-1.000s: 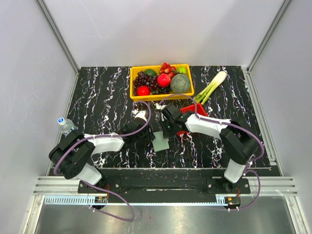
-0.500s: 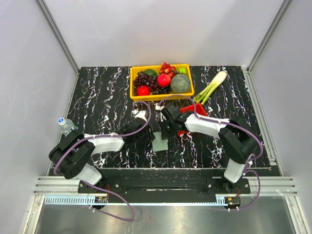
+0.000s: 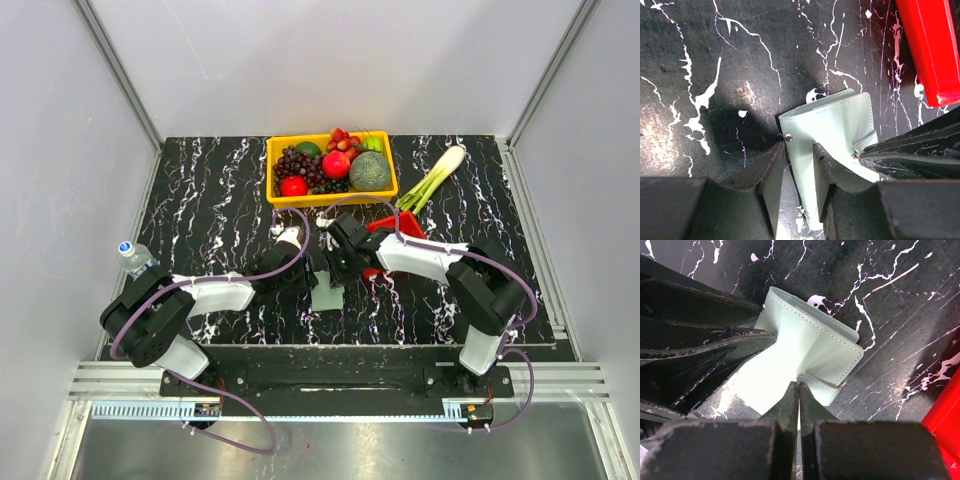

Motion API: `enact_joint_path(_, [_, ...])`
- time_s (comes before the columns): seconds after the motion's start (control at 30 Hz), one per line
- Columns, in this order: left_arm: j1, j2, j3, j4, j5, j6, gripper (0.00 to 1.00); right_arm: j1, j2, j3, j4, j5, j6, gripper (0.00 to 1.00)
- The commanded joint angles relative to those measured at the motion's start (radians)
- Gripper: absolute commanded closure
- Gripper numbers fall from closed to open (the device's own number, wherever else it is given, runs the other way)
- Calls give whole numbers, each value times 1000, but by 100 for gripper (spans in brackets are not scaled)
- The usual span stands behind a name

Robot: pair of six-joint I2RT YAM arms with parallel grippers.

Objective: Put the credit cards into the card holder
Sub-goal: Close the card holder at the center of the board.

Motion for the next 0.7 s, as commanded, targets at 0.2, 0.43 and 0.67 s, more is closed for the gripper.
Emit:
enact_joint_path(0.2, [-5, -1, 15, 6, -2, -4, 67, 45, 53, 44, -75, 17, -45, 99])
enact_joint_path(0.43, [-5, 0, 10, 15, 1, -15, 69, 70, 90, 47, -81, 26, -38, 99])
enact_joint_path(0.67, [-5, 2, 2, 33, 3, -29, 71, 93, 112, 53, -98, 38, -42, 99])
